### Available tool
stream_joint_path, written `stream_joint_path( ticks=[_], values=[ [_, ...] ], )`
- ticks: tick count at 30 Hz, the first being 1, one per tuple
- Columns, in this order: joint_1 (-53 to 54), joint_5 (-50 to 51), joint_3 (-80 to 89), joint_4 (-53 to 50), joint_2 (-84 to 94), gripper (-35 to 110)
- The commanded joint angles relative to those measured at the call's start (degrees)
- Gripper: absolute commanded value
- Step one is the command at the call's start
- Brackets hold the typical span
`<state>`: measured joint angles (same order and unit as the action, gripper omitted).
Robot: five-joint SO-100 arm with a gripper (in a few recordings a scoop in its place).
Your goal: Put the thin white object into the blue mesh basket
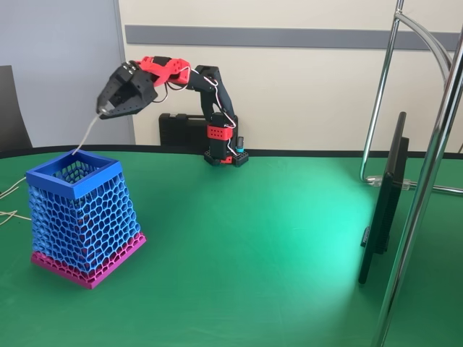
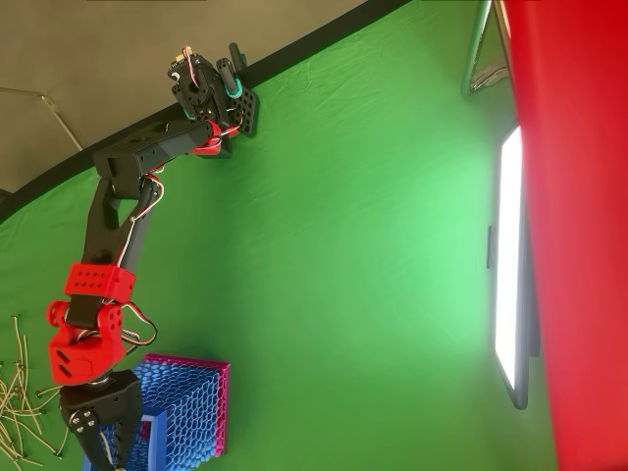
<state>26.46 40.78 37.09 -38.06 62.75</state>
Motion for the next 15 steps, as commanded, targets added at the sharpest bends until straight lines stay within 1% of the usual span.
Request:
stream_joint_path(
  ticks=[1, 3, 5, 15],
  values=[
    [1.41, 4.31, -1.85, 0.35, 0.7, 20],
    [2.2, 5.71, -0.44, 2.11, 0.7, 31],
    [2.64, 6.06, 0.53, 2.64, 1.14, 35],
    [1.76, 4.39, 4.04, 4.66, 2.46, 31]
  ],
)
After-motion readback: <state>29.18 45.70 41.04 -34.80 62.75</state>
